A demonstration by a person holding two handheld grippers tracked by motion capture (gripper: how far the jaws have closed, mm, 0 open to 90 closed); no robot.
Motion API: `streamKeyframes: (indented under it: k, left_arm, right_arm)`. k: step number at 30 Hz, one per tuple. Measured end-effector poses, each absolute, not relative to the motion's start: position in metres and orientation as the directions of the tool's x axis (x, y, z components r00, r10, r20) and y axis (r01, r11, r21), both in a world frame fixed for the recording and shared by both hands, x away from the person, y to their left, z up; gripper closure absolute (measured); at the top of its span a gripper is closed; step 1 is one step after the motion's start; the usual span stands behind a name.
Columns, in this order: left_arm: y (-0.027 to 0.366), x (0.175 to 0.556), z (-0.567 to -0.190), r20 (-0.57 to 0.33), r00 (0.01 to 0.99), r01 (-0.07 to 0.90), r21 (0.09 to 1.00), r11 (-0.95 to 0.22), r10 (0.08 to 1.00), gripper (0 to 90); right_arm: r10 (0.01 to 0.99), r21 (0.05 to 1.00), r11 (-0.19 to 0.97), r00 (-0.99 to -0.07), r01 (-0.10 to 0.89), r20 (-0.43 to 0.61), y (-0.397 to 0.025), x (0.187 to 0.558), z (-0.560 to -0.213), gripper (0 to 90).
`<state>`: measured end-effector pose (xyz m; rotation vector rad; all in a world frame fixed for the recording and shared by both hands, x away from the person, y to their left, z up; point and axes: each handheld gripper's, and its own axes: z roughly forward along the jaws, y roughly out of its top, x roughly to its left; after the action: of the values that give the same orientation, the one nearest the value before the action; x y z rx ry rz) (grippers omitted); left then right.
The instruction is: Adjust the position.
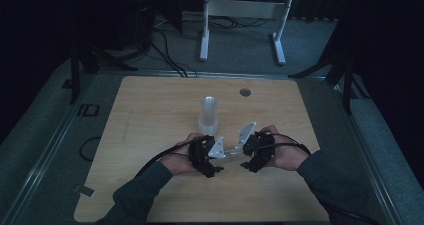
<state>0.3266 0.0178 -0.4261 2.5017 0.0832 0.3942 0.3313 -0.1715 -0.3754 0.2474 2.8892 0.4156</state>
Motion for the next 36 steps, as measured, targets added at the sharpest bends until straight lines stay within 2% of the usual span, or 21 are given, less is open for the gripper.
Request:
streamKeyframes:
  k: [21, 36]
  left_arm:
    - [0.010, 0.320, -0.427, 0.275, 0.954, -0.065, 0.571, -0.818, 0.116, 26.9]
    - [0.009, 0.316, -0.426, 0.282, 0.953, -0.083, 0.588, -0.805, 0.108, 26.4]
  right_arm:
    - [0.141, 0.287, 0.954, -0.976, 0.088, -0.166, -0.160, 0.329, -0.380, 30.5]
    - [0.126, 0.284, 0.956, -0.980, 0.078, -0.155, -0.159, 0.327, -0.384, 38.1]
